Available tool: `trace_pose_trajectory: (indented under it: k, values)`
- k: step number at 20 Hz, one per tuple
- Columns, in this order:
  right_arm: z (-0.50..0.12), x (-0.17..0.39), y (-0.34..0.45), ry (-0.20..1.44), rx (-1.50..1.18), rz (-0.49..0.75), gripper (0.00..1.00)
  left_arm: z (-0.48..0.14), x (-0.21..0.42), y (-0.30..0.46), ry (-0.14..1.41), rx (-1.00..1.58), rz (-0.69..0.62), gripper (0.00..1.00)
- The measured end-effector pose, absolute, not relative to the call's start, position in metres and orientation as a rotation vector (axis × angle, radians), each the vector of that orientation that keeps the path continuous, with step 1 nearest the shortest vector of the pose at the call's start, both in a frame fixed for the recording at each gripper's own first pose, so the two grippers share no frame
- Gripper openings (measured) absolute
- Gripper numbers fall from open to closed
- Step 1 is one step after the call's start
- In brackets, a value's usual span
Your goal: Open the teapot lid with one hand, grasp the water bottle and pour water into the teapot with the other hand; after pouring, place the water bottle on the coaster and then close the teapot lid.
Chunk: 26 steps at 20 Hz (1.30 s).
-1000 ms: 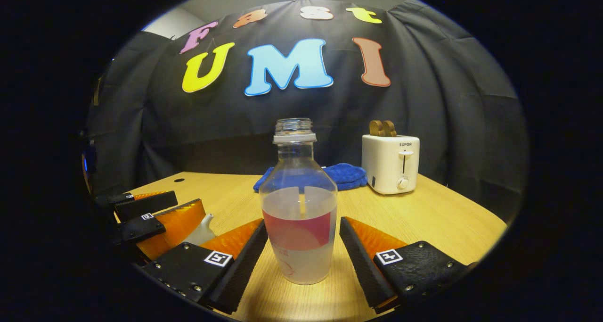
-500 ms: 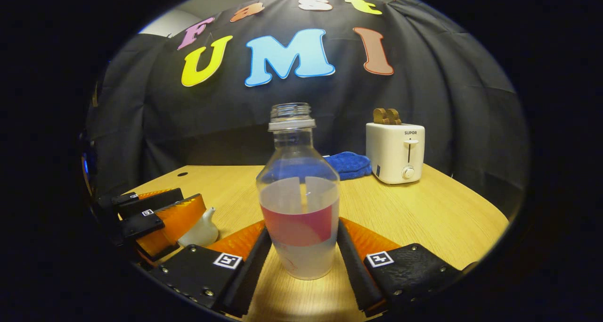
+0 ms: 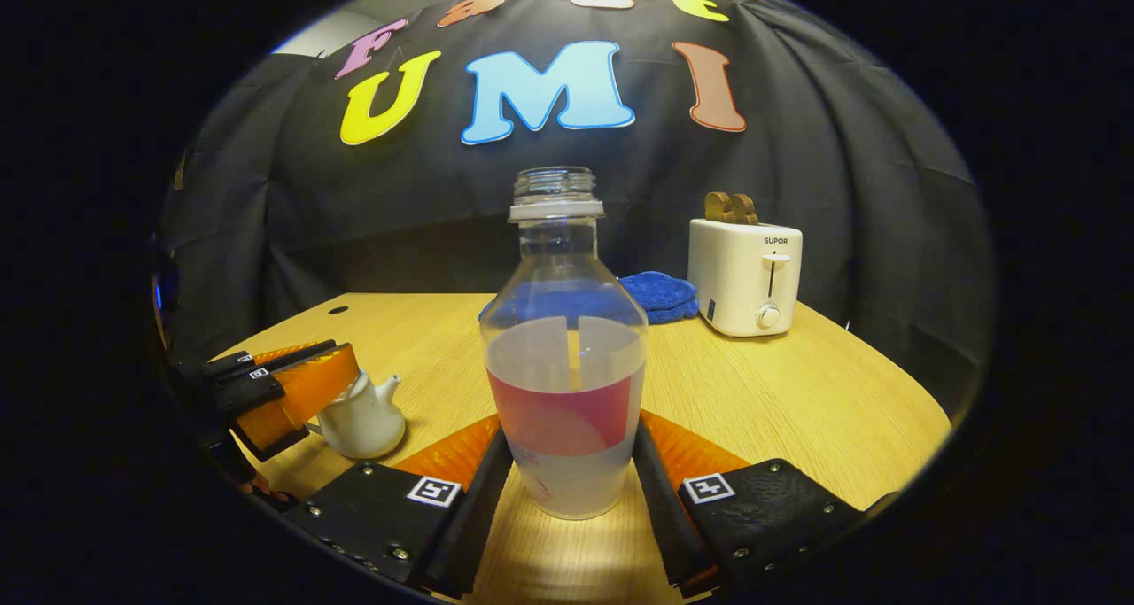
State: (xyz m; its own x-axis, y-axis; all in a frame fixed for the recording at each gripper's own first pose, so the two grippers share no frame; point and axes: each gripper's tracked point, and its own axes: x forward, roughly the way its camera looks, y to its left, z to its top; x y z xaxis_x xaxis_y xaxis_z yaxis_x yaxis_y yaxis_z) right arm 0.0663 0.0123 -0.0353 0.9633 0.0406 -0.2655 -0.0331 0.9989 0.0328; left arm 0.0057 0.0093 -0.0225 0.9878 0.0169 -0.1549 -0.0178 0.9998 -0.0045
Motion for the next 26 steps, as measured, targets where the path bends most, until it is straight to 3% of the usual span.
trace_pose_trajectory:
  k: [1, 6, 7, 8, 18, 26]
  values:
    - [-0.035, 0.067, 0.012, 0.269, 0.025, 0.036, 0.76, -0.019, 0.002, 0.008, 0.153, -0.013, 0.012, 0.19]
    - [-0.035, 0.065, 0.013, 0.269, 0.012, 0.039, 0.74, -0.018, 0.002, 0.004, 0.14, -0.031, -0.003, 0.19]
    - [-0.034, 0.065, 0.013, 0.27, 0.011, 0.04, 0.73, -0.016, 0.007, 0.002, 0.129, -0.042, -0.007, 0.1]
    - [-0.035, 0.065, 0.015, 0.267, 0.009, 0.045, 0.73, -0.014, 0.008, 0.0, 0.121, -0.055, -0.008, 0.1]
    - [-0.034, 0.065, 0.015, 0.257, -0.027, 0.03, 0.7, 0.0, 0.016, -0.012, 0.057, -0.159, -0.009, 0.1]
    - [-0.031, 0.063, 0.014, 0.29, -0.221, 0.009, 0.7, 0.009, 0.021, -0.004, 0.016, -0.171, 0.006, 0.1]
